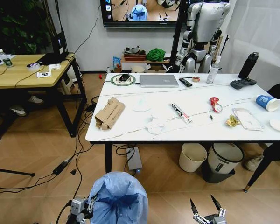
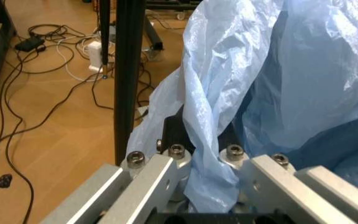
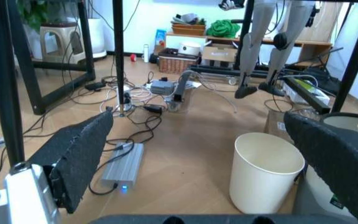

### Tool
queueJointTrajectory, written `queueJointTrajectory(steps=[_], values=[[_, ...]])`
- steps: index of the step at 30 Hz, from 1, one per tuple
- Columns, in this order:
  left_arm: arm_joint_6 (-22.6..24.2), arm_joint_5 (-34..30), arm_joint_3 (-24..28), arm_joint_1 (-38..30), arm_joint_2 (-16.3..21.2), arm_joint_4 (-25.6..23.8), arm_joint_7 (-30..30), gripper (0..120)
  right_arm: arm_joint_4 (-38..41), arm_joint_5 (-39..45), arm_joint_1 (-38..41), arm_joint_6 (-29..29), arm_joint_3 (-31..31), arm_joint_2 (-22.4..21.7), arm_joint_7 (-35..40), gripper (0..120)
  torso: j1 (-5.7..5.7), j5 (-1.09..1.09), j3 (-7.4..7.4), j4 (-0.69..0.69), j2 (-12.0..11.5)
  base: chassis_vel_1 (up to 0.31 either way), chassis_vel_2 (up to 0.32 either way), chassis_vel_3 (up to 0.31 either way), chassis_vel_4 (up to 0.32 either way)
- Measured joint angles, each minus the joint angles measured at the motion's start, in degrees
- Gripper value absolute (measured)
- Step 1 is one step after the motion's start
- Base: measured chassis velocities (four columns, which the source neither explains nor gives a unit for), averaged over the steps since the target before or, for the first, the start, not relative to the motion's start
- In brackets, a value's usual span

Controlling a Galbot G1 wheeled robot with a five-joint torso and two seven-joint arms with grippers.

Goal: Pick up the trash bin and place the trash from the table into it.

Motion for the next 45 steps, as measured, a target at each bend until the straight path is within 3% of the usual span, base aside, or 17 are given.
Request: queueJointTrajectory(steps=[37, 45], values=[[0.05, 0.87, 0.32, -0.58, -0.21, 0.63, 0.24, 0, -0.82, 0.30, 0.46, 0.19, 0.06, 0.00, 0.05, 100, 5.10, 0.00, 6.22, 0.00, 11.33, 0.000, 0.000, 0.000, 0.000], [0.05, 0.91, 0.28, -0.62, -0.25, 0.63, 0.26, 0, -0.62, 0.73, 0.43, 0.31, 0.03, 0.00, 0.05, 100, 6.64, 0.00, 8.09, 0.00, 14.72, 0.000, 0.000, 0.000, 0.000]])
